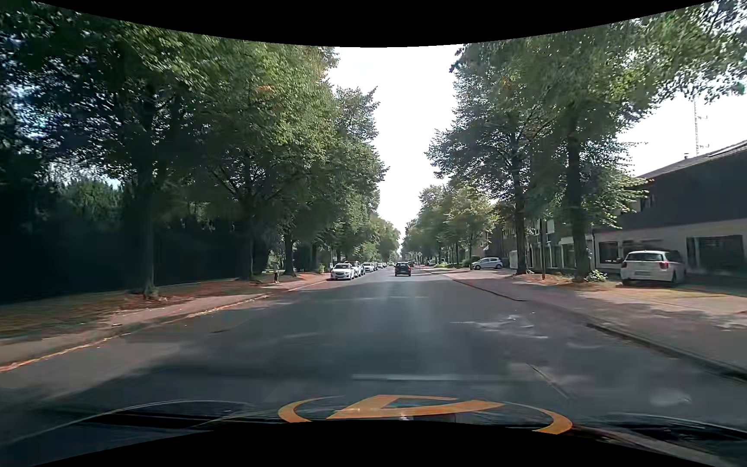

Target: Follow the waypoints while adhering to traffic rules and regulations

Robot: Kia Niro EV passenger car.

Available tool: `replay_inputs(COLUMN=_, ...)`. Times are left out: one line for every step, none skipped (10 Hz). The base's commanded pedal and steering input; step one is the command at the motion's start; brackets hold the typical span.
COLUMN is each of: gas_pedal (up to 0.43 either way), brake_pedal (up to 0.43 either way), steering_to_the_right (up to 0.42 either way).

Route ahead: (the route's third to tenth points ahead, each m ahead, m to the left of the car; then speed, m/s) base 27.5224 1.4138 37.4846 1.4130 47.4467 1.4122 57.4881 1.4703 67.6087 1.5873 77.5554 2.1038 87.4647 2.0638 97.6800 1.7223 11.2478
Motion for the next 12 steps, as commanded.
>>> replay_inputs(gas_pedal=0.098, brake_pedal=0.0, steering_to_the_right=-0.002)
replay_inputs(gas_pedal=0.098, brake_pedal=0.0, steering_to_the_right=-0.002)
replay_inputs(gas_pedal=0.098, brake_pedal=0.0, steering_to_the_right=-0.002)
replay_inputs(gas_pedal=0.098, brake_pedal=0.0, steering_to_the_right=-0.002)
replay_inputs(gas_pedal=0.098, brake_pedal=0.0, steering_to_the_right=-0.002)
replay_inputs(gas_pedal=0.098, brake_pedal=0.0, steering_to_the_right=-0.002)
replay_inputs(gas_pedal=0.098, brake_pedal=0.0, steering_to_the_right=-0.002)
replay_inputs(gas_pedal=0.098, brake_pedal=0.0, steering_to_the_right=-0.002)
replay_inputs(gas_pedal=0.098, brake_pedal=0.0, steering_to_the_right=-0.002)
replay_inputs(gas_pedal=0.098, brake_pedal=0.0, steering_to_the_right=-0.002)
replay_inputs(gas_pedal=0.098, brake_pedal=0.0, steering_to_the_right=-0.002)
replay_inputs(gas_pedal=0.087, brake_pedal=0.0, steering_to_the_right=-0.002)
